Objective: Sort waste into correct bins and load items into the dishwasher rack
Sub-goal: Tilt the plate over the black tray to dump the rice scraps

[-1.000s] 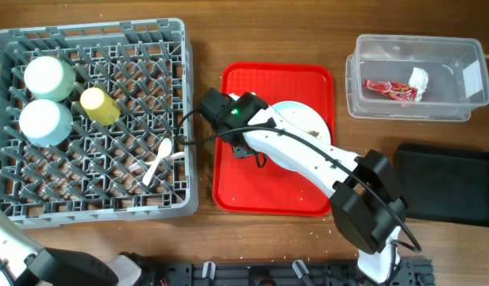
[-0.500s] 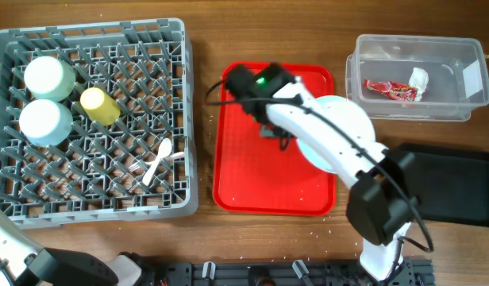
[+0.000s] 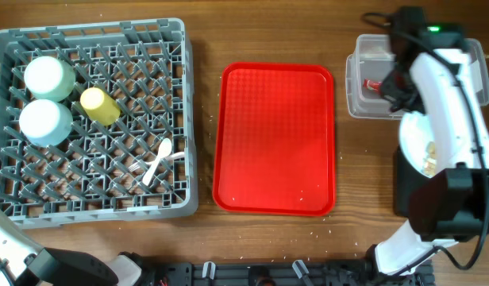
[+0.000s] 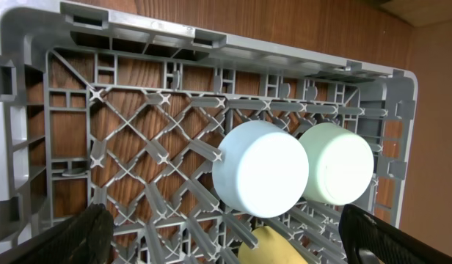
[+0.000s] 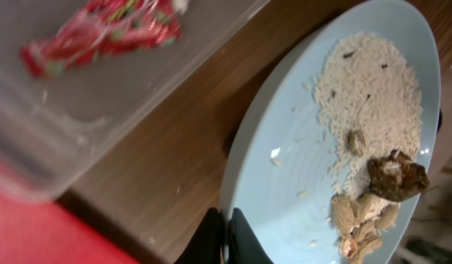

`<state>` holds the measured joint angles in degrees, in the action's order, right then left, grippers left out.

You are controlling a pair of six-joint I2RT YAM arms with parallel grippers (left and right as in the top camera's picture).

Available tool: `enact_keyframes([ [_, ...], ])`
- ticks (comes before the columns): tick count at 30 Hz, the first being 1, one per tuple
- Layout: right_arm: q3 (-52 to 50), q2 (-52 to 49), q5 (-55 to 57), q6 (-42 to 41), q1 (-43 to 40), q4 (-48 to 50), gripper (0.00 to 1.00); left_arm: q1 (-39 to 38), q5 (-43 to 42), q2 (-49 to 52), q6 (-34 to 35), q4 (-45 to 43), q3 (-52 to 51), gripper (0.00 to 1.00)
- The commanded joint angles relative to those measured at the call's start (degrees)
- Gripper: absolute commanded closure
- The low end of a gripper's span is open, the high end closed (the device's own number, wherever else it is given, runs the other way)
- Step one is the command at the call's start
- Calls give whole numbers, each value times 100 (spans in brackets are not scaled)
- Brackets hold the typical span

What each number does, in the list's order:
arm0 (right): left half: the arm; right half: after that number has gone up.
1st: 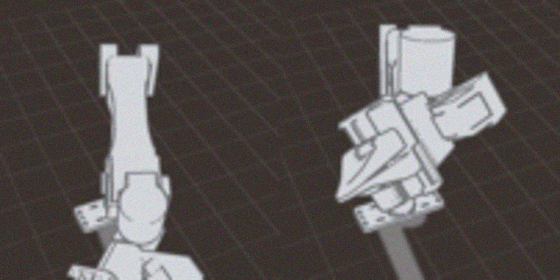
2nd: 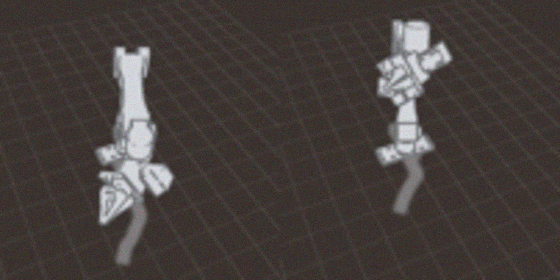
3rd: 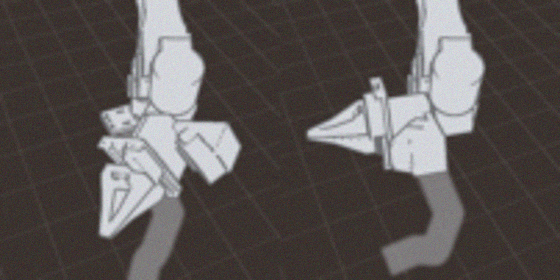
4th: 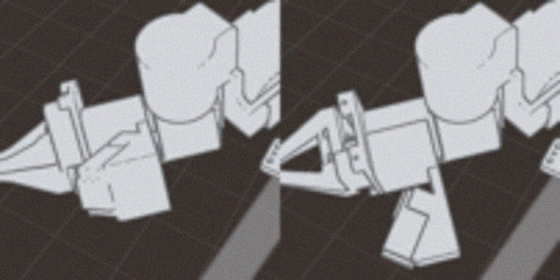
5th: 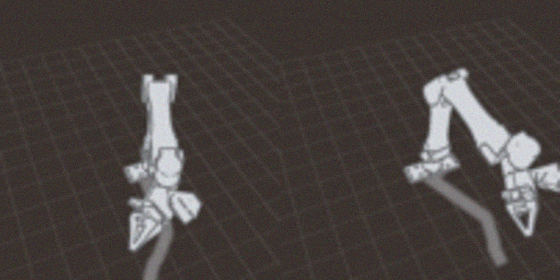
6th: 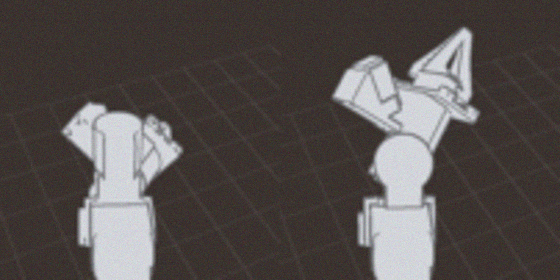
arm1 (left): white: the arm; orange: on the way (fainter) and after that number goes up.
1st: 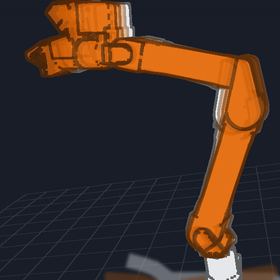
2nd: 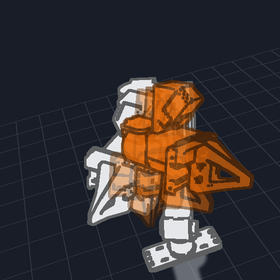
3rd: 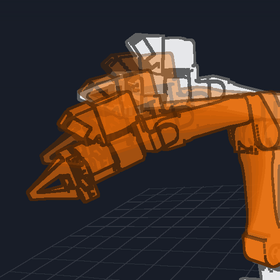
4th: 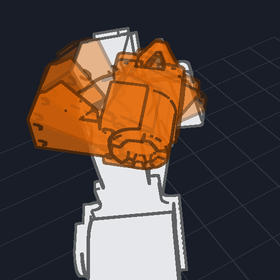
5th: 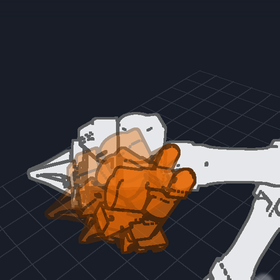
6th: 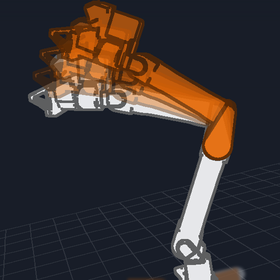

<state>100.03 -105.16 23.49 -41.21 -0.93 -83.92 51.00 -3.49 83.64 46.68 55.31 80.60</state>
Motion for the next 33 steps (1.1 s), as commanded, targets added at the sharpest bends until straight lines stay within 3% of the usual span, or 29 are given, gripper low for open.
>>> enact_keyframes([
  [1,160,179,-649,520,-894,284,96,13,15,17,48,4,0,0],
  [6,160,179,-1836,603,-2291,448,96,13,15,17,48,4,0,0],
  [11,160,179,-3733,1537,-3624,564,96,13,13,17,48,4,0,0],
  [15,157,177,-4492,2065,-4334,514,96,13,13,17,48,4,0,0],
  [18,149,175,-5217,2553,-4496,503,96,13,15,17,48,4,0,0],
  [24,146,138,-5855,2618,-4621,507,96,13,15,17,48,4,0,0],
  [33,146,-216,-6113,2817,-4771,127,96,13,13,17,48,4,0,0],
])
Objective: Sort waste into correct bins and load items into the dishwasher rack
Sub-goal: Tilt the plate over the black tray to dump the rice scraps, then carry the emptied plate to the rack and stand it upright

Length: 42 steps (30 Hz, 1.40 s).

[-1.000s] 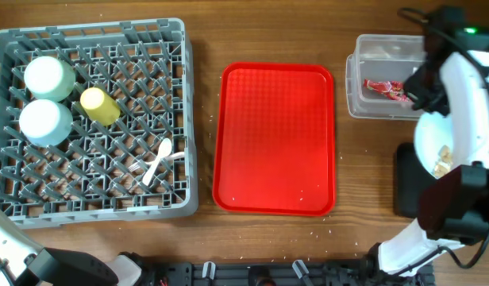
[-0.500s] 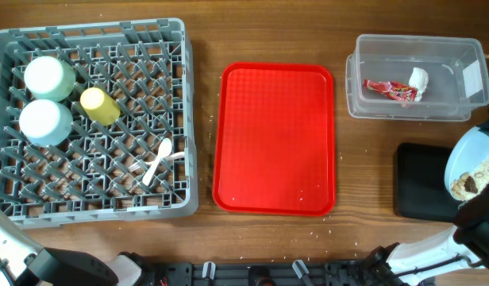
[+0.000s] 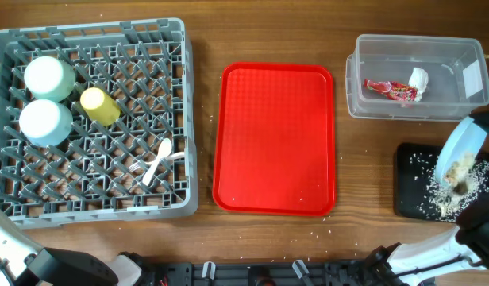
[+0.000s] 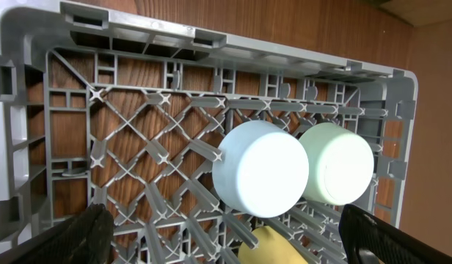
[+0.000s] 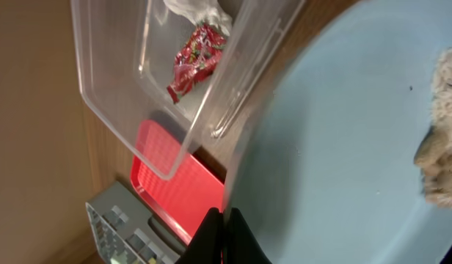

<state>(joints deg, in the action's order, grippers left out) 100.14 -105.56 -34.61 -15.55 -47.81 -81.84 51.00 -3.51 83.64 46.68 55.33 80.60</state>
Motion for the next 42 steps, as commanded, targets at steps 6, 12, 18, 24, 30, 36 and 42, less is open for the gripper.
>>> enact_keyframes([
  [6,136,-199,-11,160,-225,-199,96,13,15,17,48,2,0,0],
  [12,136,-271,369,37,-348,9,96,13,15,17,48,2,0,0],
  [18,136,-302,-726,898,-498,-90,96,13,17,17,48,2,0,0],
  [24,136,-376,-680,1167,-588,-15,96,13,15,17,48,2,0,0],
  [30,136,-422,-1884,1659,-660,-564,96,13,15,17,48,2,0,0],
  [36,136,-446,-1482,1248,-680,-962,96,13,17,17,48,2,0,0],
  [42,138,955,-2800,1290,461,-920,95,13,17,17,48,2,0,0],
])
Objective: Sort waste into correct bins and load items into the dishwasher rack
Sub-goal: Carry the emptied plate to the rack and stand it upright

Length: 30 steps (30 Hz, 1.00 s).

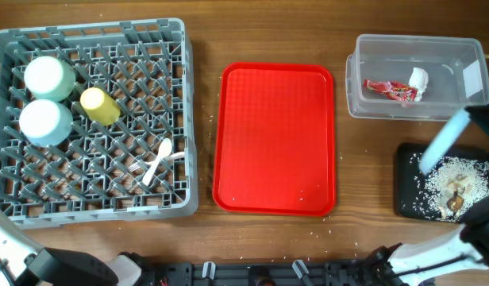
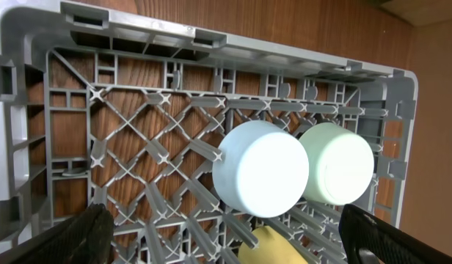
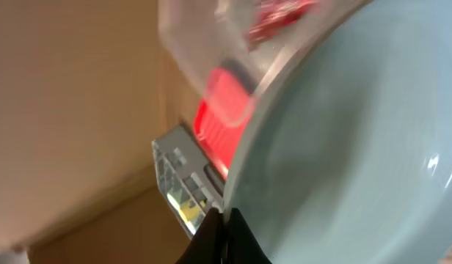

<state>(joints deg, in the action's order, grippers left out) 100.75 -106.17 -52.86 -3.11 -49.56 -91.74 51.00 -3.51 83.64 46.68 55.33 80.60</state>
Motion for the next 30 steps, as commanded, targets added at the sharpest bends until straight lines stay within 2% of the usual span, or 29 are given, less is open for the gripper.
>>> enact_keyframes([
  [1,76,1357,-1043,-372,1043,428,96,13,15,17,48,2,0,0],
  [3,76,1891,-1003,-1349,2234,1580,96,13,17,17,48,2,0,0],
  [5,76,1978,-1001,-2249,3536,2811,96,13,15,17,48,2,0,0],
  [6,76,1886,-994,-2763,4286,3639,96,13,15,17,48,2,0,0],
  [7,76,1615,-876,-3550,5416,4953,96,13,17,17,48,2,0,0],
  [9,76,1176,-509,-4203,6411,6269,96,13,15,17,48,2,0,0],
  [11,76,494,-411,-4682,7143,7722,96,13,17,17,48,2,0,0],
  [15,76,-1200,-597,-5702,7910,10190,96,13,15,17,48,2,0,0],
  [19,76,-1827,-9,-6037,8081,10618,96,13,15,17,48,2,0,0],
  [22,76,-1926,885,-6312,8286,10784,96,13,17,17,48,2,0,0],
  [25,76,-1926,1711,-6365,8454,10299,96,13,15,17,48,2,0,0],
  [27,76,-1926,2487,-5954,8579,9768,95,13,15,17,48,2,0,0],
  [28,76,-1926,2590,-5700,8603,9761,87,13,17,17,48,2,0,0],
  [30,76,-1851,2564,-5464,8592,9761,63,13,15,17,48,2,0,0],
])
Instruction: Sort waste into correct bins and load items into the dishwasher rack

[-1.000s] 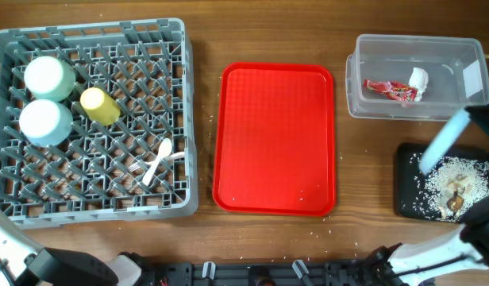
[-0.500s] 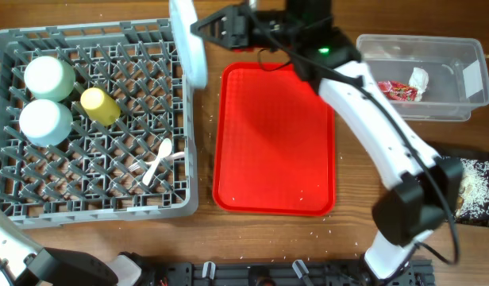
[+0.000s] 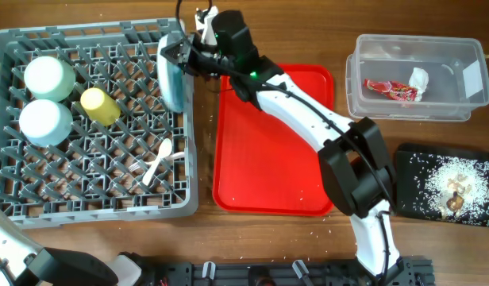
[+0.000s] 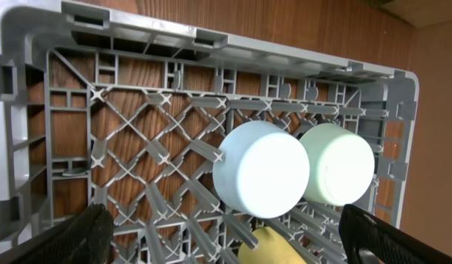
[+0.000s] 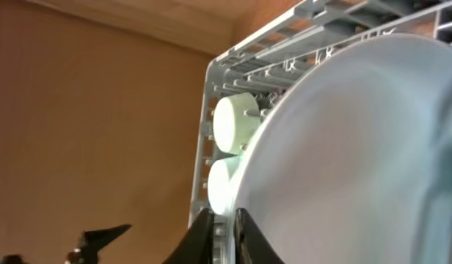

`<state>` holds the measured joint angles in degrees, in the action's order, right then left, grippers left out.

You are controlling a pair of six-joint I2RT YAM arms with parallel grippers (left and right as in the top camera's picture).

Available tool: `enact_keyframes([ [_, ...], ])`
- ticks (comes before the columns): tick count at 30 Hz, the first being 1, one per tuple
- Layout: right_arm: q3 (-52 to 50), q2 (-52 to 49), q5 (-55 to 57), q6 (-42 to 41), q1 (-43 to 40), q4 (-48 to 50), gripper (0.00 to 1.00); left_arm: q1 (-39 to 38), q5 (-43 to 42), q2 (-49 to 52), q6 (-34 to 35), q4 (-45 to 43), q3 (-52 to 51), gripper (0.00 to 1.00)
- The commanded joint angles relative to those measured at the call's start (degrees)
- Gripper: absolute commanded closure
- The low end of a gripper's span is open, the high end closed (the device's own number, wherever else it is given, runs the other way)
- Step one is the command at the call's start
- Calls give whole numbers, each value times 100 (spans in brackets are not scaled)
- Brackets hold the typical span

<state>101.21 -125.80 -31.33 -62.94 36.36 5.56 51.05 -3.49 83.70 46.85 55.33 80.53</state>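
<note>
The pale blue plate [image 3: 171, 75] stands on edge in the grey dishwasher rack [image 3: 94, 208], near the rack's right wall. It fills the right wrist view [image 5: 343, 147], wiped of food. My right gripper [image 3: 184, 54] reaches across the red tray to the plate's top rim. Its jaws [image 5: 224, 236] are slightly parted, and the rim lies against the right finger. My left gripper [image 4: 226, 249] hangs wide open over the rack's far-left cups and holds nothing.
In the rack sit a pale green cup [image 3: 48, 77], a pale blue cup [image 3: 44, 121], a yellow cup [image 3: 100, 106] and white cutlery [image 3: 157, 161]. The red tray [image 3: 276, 159] lies mid-table. A clear bin [image 3: 415, 107] holds a red wrapper. A black bin [image 3: 411, 184] holds rice and scraps.
The plate was tipped steeply over the black bin at the right. Now it stands in the rack's right side, and my right arm stretches across the tray. The right jaws have parted slightly.
My right gripper first held the plate, loaded with rice and scraps, beside the clear bin. Then the plate was tilted over the black bin. Then it was steeper, with the food lying in the bin. Now the emptied plate is in the rack. The left arm never moved.
</note>
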Motion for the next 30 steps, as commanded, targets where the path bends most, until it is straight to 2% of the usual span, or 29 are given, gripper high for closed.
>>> enact_keyframes([
  [1,33,223,369,726,-33,-31,43,9,15,11,31,2,7,0],
  [3,37,673,509,1056,-118,-531,0,9,13,11,31,2,7,0],
  [5,37,1272,868,1449,-186,-1211,0,9,13,11,31,2,7,0],
  [6,37,2262,1668,2138,-343,-2516,0,9,13,11,31,2,7,0],
  [9,37,3508,2771,3045,-723,-4736,0,9,15,11,31,2,7,0],
  [12,35,4332,3893,3123,-1051,-6937,0,9,15,11,31,2,7,0],
  [14,35,4719,4068,2909,-1023,-8115,0,9,15,11,31,2,7,0],
  [18,28,5466,4212,2739,-605,-9154,3,9,15,11,31,2,7,0],
  [19,28,5766,4295,2483,-501,-9451,3,9,13,11,31,2,7,0],
  [20,28,5936,4236,2363,-485,-9650,0,9,13,11,31,2,7,0],
  [22,13,6321,3672,2608,-485,-9768,0,9,13,11,31,2,7,0],
  [24,13,6594,3615,2551,-485,-9768,0,9,15,11,31,2,7,0],
  [26,13,6784,3624,2931,-485,-9768,0,9,13,11,31,2,7,0],
  [28,11,6861,3622,3644,-485,-9770,0,9,13,11,31,2,7,0],
  [30,-175,6861,3694,3899,-485,-9768,0,9,13,11,31,2,7,0],
])
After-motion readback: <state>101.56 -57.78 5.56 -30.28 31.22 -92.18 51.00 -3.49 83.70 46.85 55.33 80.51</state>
